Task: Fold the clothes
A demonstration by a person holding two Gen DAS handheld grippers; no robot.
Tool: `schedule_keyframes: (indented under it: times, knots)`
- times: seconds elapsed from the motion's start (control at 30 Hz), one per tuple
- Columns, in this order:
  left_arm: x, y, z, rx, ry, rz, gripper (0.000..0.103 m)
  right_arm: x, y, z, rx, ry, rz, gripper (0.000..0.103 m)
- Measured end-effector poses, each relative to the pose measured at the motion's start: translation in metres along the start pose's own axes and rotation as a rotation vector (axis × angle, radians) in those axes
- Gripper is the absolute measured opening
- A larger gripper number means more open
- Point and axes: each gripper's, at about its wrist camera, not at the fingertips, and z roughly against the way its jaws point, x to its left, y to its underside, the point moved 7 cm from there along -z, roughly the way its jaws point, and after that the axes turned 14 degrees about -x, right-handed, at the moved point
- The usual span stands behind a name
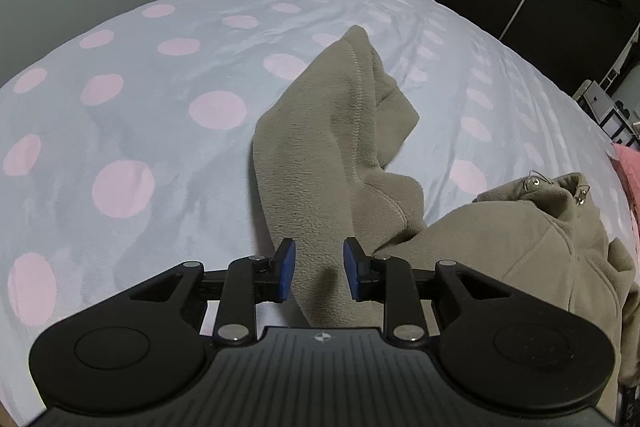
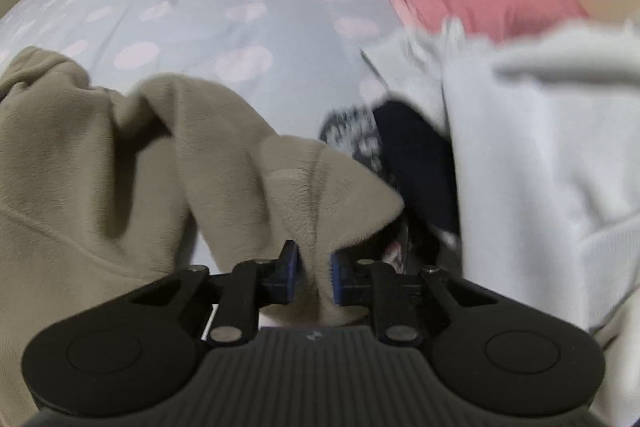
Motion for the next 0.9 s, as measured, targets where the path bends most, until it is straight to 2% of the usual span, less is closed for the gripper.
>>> schedule_keyframes:
  times: [0.1,0.2,0.3,0.47,0.5,0.53,0.57,0.63,0.73,0.83,0.9]
  knots:
    - [-0.002,0.002,0.0,0.008,-0.003,-0.014,0.024,-0.003,-0.028,0.032,-0.083,0.034,0.054,0.016]
    - [-0.003,0.003,0.003,0.012,0.002,-0.001,0.024,-0.026,-0.066,0.073,-0.176,0.075,0.058,0.016]
    - [-0.003,0.002,0.006,0.008,0.01,0.007,0.024,-0.055,-0.111,0.114,-0.277,0.154,0.088,0.015]
    - [-0.003,0.0,0.009,-0.002,0.025,0.013,0.024,-0.125,-0.16,0.157,-0.365,0.366,0.102,0.014]
    - [-0.003,0.001,0.009,-0.001,0.027,0.014,0.024,-0.139,-0.168,0.165,-0.379,0.411,0.103,0.012]
    - [-0.003,0.001,0.009,0.0,0.029,0.016,0.024,-0.154,-0.177,0.174,-0.394,0.455,0.104,0.005]
    - [-0.003,0.001,0.009,0.001,0.031,0.017,0.025,-0.168,-0.186,0.182,-0.409,0.5,0.105,0.005]
    - [-0.005,0.001,0.01,-0.001,0.034,0.014,0.03,-0.195,-0.191,0.185,-0.393,0.534,0.07,0.005]
    - [-0.008,0.0,0.011,-0.013,0.043,0.008,0.035,-0.222,-0.175,0.169,-0.321,0.571,0.026,0.005]
    - [-0.01,-0.002,0.014,-0.034,0.052,-0.002,0.048,-0.232,-0.152,0.148,-0.249,0.567,0.006,0.007]
    - [-0.011,-0.003,0.013,-0.04,0.048,-0.015,0.049,-0.233,-0.139,0.138,-0.221,0.57,0.006,0.012]
